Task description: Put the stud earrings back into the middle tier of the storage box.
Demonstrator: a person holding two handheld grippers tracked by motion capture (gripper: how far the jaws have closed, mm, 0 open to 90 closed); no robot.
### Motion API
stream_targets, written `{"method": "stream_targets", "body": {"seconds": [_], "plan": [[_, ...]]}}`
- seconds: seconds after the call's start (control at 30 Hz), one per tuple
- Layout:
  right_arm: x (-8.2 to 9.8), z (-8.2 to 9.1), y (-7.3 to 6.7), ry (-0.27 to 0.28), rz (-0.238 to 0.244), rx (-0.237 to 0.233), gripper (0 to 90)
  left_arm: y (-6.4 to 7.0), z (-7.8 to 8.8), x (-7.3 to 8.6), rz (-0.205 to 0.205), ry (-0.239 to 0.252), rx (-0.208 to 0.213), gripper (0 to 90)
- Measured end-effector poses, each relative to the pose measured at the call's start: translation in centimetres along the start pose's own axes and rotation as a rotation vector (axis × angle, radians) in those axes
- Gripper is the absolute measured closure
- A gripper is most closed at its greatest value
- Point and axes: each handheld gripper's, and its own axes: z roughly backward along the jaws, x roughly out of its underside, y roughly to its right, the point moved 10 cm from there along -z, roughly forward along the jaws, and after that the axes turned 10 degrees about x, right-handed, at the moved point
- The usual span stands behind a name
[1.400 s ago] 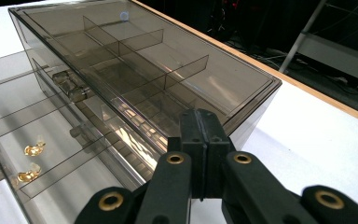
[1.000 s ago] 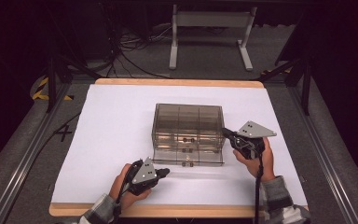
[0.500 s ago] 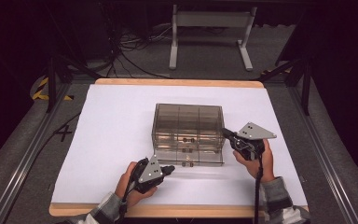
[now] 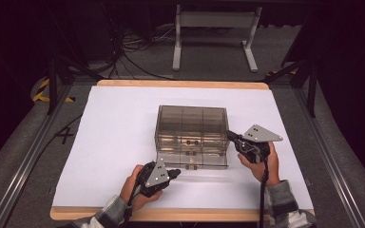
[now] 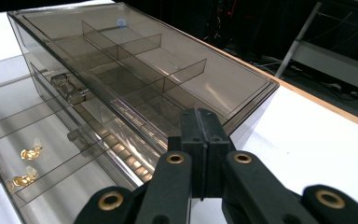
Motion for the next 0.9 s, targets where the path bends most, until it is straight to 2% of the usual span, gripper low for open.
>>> {"method": "stream_targets", "body": {"seconds": [0.43,0.57,0.9], "plan": [[0.0,0.0,0.0,0.007,-0.001,-0.002,90.0,0.2,-0.2,-0.2,-0.003,0.007,0.012,89.8],[0.0,0.0,0.0,0.007,-0.004,-0.003,90.0,0.0,-0.6,-0.3,-0.012,0.0,0.003,89.8],[0.0,0.0,0.0,0.014,-0.011,-0.004,90.0,-0.5,-1.0,-0.3,-0.007,-0.002,-0.023,89.9]]}}
